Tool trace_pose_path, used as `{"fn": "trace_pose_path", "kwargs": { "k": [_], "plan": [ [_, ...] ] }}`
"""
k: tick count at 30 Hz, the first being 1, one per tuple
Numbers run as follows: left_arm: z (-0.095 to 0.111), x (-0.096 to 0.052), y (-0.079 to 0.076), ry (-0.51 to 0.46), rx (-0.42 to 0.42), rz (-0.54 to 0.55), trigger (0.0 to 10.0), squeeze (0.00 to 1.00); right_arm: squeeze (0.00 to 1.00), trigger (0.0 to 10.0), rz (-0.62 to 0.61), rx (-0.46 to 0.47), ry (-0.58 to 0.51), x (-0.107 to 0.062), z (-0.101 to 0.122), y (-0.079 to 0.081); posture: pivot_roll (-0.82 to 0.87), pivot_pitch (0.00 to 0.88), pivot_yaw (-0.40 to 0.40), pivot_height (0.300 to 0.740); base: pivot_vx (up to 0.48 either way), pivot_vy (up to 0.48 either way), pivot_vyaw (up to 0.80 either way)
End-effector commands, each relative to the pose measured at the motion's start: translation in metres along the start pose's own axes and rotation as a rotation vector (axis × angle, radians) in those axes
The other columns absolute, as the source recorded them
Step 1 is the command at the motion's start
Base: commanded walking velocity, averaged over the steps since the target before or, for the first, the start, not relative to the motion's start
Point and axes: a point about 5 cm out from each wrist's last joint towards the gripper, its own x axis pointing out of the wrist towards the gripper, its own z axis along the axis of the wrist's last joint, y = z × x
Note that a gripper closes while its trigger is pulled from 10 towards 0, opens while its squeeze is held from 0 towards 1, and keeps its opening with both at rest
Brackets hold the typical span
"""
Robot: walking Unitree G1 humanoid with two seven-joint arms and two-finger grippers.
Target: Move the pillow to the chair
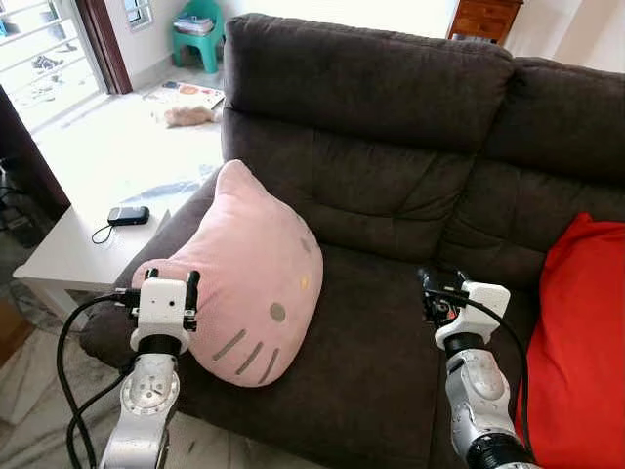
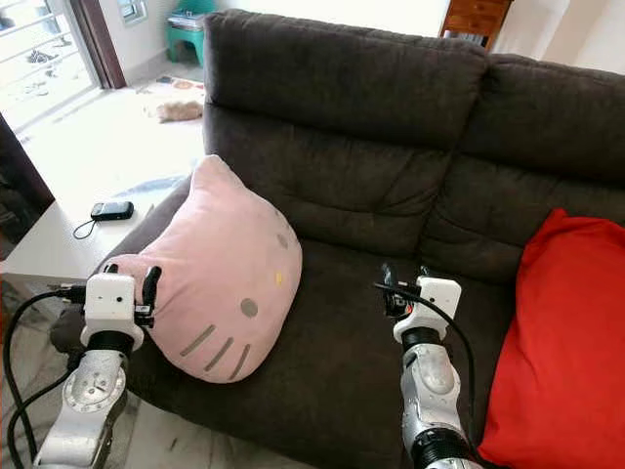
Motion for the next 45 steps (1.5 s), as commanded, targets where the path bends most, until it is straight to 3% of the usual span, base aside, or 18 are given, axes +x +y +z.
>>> {"fn": "trace_pose_path", "kwargs": {
  "k": [1,18,45],
  "plan": [
    [0.001,0.002,-0.002,-0.019,-0.008,0.008,10.0,0.00,0.00,10.0,-0.001,0.010,-0.019,0.002,0.004,0.000,0.05,0.000,-0.046,0.740,0.000,0.000,0.00],
    [0.000,0.010,-0.001,-0.039,-0.018,-0.031,10.0,0.00,0.00,10.0,-0.017,0.051,0.006,-0.002,-0.006,0.012,0.04,0.000,0.014,0.740,0.000,0.000,0.00],
    [-0.003,0.010,-0.006,-0.024,-0.067,-0.041,10.0,0.00,0.00,10.0,-0.008,0.046,0.006,-0.001,-0.005,0.012,0.05,0.000,0.000,0.740,0.000,0.000,0.00]
  ]
}}
